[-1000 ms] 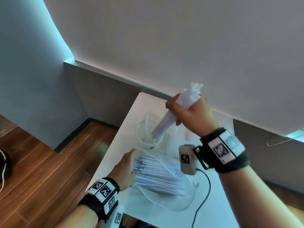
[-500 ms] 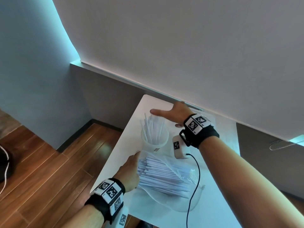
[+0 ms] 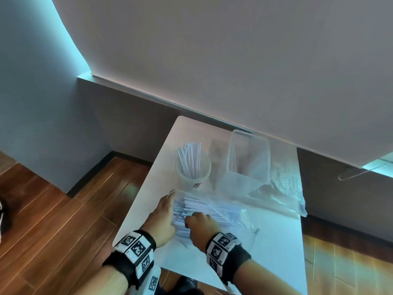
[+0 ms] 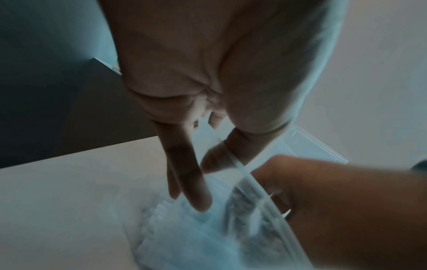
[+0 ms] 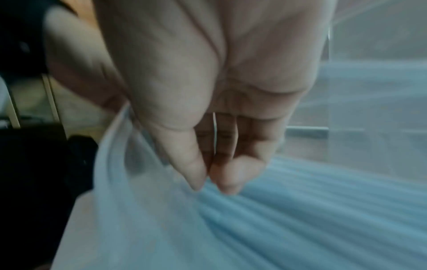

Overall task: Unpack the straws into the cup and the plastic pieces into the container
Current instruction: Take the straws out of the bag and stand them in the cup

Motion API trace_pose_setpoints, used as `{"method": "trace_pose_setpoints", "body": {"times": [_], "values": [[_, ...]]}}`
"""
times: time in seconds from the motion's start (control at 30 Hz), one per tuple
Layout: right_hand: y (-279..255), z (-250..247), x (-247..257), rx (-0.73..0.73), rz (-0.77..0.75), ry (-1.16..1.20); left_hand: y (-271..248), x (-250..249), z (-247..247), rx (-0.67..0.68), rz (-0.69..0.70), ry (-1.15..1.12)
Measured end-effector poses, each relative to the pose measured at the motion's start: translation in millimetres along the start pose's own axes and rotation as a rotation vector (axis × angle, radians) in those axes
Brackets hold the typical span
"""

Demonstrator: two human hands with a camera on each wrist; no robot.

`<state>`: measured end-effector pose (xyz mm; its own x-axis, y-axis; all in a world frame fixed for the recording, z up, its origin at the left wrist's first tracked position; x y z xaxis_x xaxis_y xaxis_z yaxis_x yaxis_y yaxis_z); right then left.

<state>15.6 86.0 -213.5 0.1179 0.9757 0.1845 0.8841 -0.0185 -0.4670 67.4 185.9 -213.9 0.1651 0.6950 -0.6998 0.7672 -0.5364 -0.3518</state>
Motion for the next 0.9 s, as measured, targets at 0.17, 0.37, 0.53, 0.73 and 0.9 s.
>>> {"method": "trace_pose_setpoints", "body": {"times": [0.17, 0.37, 0.53, 0.73, 0.9], "values": [[4, 30, -8, -0.119, 0.04, -0.107, -8, 2, 5, -0.03, 0.023, 0.013], [11, 49, -12, -0.158, 0.051, -0.131, -12, 1, 8, -0.034, 0.031, 0.011], [11, 54, -9, -0.172, 0.041, -0.144, -16, 0, 9, -0.042, 0.05, 0.013], [13, 59, -5, -0.201, 0.039, -0.124, -19, 2, 12, -0.04, 0.049, 0.005], [15, 57, 3, -0.207, -0.002, -0.186, -19, 2, 12, -0.048, 0.05, 0.007]]}}
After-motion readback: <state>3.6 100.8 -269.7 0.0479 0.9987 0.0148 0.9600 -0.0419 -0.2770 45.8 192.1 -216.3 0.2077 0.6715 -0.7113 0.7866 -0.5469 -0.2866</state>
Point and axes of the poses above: each hand's wrist, its own y-axis towards the middle knuckle, its own z-axis out of the palm, x = y × z, the point moved 7 cm from there along y, towards the middle knuckle, and after that the axes turned 6 degrees about -x, right-handed, at the moved point
